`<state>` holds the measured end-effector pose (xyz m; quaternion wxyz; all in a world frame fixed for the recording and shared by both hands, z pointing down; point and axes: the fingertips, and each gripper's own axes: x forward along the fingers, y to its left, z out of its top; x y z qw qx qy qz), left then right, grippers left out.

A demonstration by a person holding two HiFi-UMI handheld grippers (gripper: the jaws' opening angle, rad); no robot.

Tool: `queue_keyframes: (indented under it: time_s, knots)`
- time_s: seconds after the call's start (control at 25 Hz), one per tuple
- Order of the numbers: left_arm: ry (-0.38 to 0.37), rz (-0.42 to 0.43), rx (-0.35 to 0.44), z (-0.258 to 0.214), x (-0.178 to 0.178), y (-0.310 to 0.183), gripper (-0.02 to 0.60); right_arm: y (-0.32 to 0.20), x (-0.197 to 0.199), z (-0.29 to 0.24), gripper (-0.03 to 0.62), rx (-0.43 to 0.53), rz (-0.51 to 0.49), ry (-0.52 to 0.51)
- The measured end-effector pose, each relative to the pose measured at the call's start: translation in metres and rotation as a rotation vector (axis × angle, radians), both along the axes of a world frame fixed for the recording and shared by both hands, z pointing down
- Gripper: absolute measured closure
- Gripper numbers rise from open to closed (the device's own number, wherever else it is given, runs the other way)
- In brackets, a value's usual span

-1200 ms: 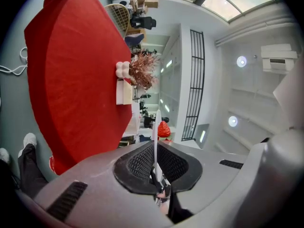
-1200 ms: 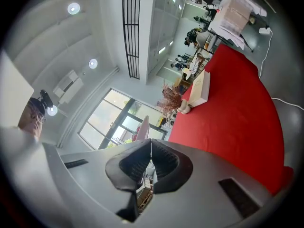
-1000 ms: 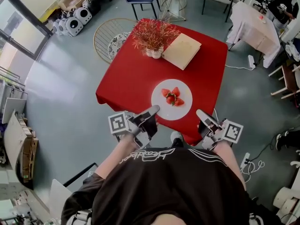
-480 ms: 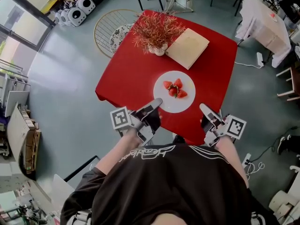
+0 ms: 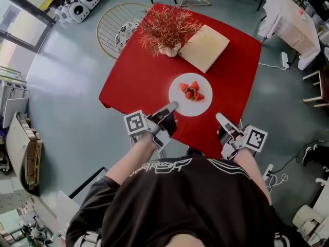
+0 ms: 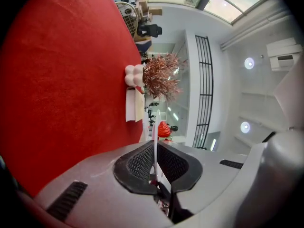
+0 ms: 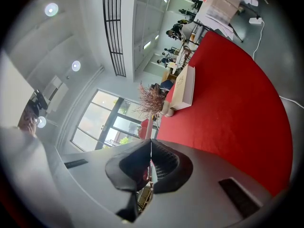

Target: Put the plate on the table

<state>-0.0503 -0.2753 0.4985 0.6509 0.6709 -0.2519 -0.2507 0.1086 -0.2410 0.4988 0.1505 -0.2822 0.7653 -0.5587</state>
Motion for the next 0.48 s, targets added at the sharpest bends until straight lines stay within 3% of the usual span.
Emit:
queue_keyframes:
  time_s: [0.28, 0.48]
  knots:
    - [-0.042, -0.007, -0.052, 0.039, 0.005, -0.014, 0.563, 0.0, 0.012, 0.01, 0.586, -0.019, 0.019, 0.014]
    - [-0.114, -0.007, -0.113, 0.072, 0.005, -0.021, 0.563, 0.0, 0.016, 0.015, 0.586, -0.023, 0.019, 0.019]
